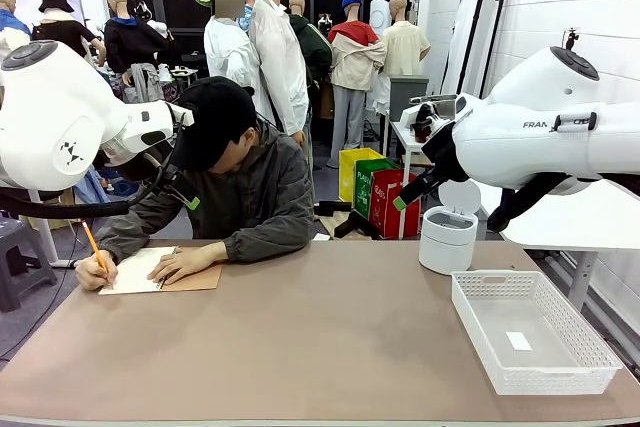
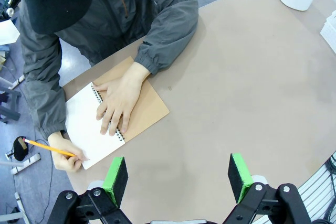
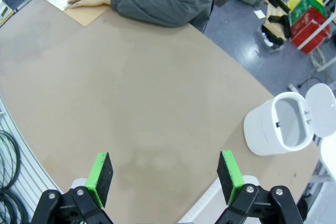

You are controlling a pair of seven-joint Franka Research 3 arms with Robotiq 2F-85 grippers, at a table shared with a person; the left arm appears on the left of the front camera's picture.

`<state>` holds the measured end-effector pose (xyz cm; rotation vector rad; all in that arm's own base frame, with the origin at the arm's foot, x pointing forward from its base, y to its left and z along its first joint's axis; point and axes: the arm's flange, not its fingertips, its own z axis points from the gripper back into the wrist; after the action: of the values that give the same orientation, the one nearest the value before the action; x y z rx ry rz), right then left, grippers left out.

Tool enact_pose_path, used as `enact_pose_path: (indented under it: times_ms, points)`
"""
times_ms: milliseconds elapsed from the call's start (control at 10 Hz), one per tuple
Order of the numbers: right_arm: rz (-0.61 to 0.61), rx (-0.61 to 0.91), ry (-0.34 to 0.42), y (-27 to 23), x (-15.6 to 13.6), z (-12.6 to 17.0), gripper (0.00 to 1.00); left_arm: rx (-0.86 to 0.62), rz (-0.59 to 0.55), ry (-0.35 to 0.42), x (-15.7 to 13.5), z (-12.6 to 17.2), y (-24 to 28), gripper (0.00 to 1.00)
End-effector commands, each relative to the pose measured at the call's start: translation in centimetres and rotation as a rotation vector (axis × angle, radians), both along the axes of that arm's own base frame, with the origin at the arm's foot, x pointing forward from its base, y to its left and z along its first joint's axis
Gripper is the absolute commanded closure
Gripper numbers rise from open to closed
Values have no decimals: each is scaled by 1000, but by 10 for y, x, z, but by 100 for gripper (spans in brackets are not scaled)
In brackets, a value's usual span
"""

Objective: Sort the paper based on its condition.
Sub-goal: If a person hands you a paper, place it in the Organizing basket , and if it's crumpled, put it in the Trash can.

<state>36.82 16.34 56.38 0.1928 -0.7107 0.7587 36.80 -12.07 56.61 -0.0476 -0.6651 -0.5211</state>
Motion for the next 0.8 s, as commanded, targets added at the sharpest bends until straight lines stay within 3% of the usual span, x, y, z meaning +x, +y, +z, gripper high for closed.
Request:
enact_pose_path:
  times_ms: [0, 700]
  points:
    - [-4, -6, 0, -1, 0, 0, 0, 1, 0, 7, 0, 1, 0, 0]
    - [-4, -6, 0, -1, 0, 0, 0, 1, 0, 7, 0, 1, 0, 0]
